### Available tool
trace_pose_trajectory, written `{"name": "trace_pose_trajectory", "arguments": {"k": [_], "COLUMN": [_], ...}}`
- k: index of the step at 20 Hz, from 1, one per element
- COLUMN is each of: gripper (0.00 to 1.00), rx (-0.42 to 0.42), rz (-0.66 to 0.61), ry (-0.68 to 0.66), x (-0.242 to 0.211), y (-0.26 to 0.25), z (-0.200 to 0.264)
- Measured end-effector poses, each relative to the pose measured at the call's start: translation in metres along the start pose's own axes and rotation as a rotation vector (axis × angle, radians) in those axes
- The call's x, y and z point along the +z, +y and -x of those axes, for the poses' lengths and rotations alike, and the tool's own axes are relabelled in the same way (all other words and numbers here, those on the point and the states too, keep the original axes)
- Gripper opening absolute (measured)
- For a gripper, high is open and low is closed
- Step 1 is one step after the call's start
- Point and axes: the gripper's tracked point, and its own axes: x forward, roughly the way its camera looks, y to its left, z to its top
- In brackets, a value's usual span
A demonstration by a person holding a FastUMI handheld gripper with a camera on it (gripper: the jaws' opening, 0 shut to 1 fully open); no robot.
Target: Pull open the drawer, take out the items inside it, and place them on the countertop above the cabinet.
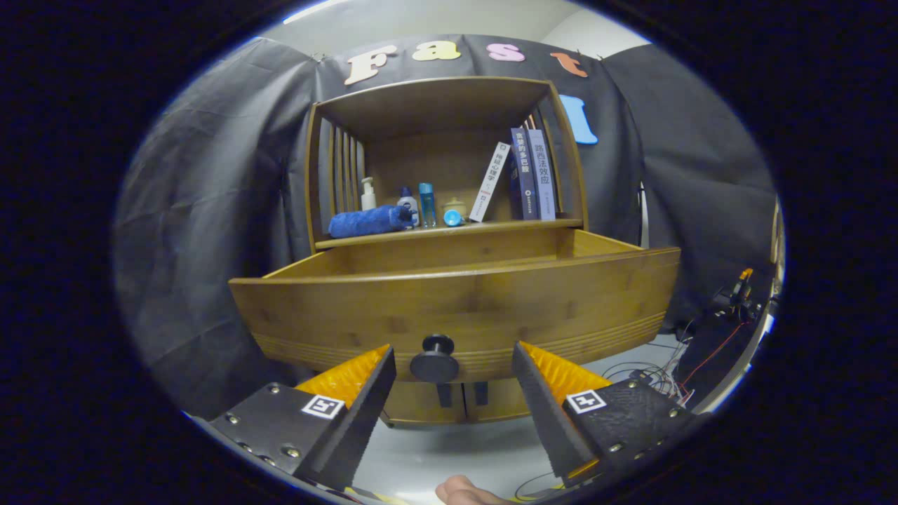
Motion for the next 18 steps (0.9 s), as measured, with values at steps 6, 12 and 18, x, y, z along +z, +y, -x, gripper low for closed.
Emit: {"name": "trace_pose_trajectory", "arguments": {"k": [6, 12, 18], "gripper": [0.99, 0.99, 0.99], "rx": [0.019, -0.035, -0.009], "rz": [0.008, -0.003, -0.021], "ry": [-0.048, 0.007, 0.032], "x": [0.008, -0.014, -0.015], "y": [0.016, 0.021, 0.029], "z": [-0.020, -0.052, -0.076]}}
